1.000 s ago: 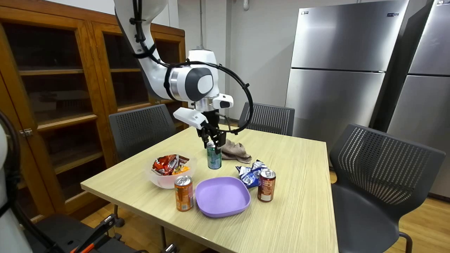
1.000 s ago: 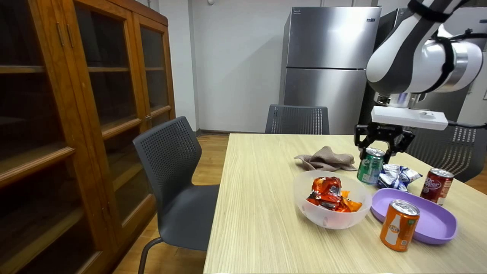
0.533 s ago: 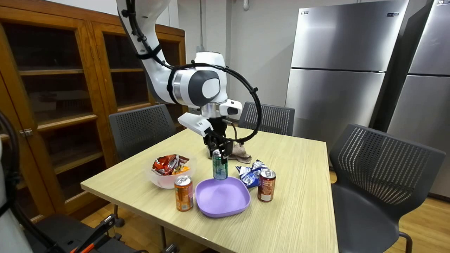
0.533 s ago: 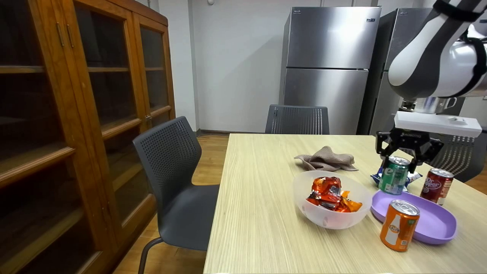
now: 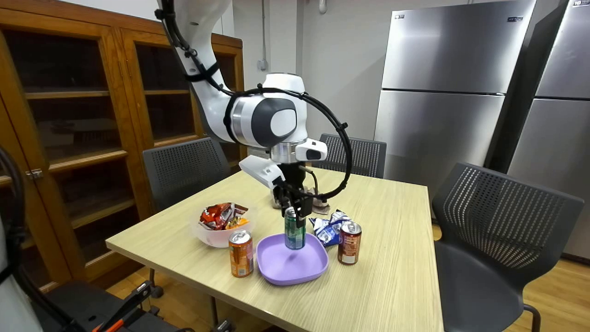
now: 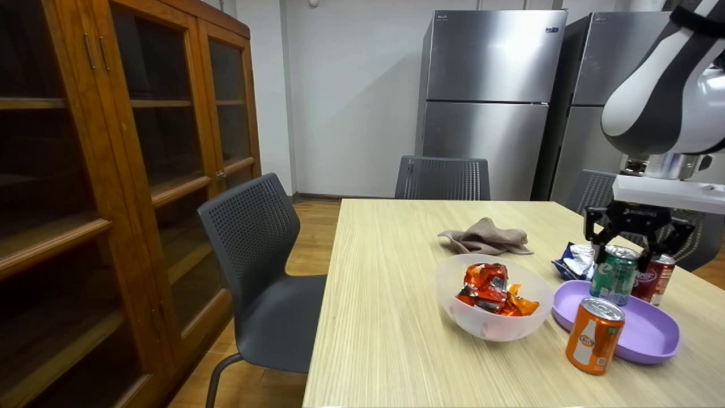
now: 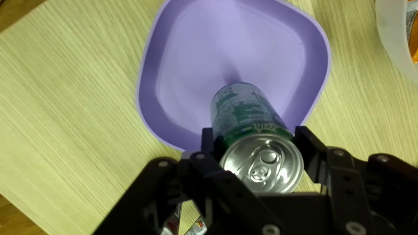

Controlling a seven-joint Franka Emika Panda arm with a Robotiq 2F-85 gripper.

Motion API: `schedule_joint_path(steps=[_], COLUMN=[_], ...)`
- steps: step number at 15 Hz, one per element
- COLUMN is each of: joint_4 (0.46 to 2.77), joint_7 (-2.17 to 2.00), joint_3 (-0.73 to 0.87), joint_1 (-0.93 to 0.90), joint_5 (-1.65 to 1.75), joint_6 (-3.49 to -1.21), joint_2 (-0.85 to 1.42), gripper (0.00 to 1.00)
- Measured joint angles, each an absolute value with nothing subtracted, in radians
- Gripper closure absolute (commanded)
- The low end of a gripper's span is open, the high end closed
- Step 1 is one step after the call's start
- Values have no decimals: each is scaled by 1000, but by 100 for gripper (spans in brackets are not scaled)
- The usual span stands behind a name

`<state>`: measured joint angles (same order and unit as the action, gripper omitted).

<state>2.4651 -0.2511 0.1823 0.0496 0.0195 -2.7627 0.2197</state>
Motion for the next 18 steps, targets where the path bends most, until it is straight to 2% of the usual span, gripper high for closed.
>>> schedule_joint_path(steps=[18], joint_4=[2421], joint_7=[-255], joint_3=[181], joint_1=[50], joint_5=[1], joint_6=[-2833], joint_2=[309], gripper=[62])
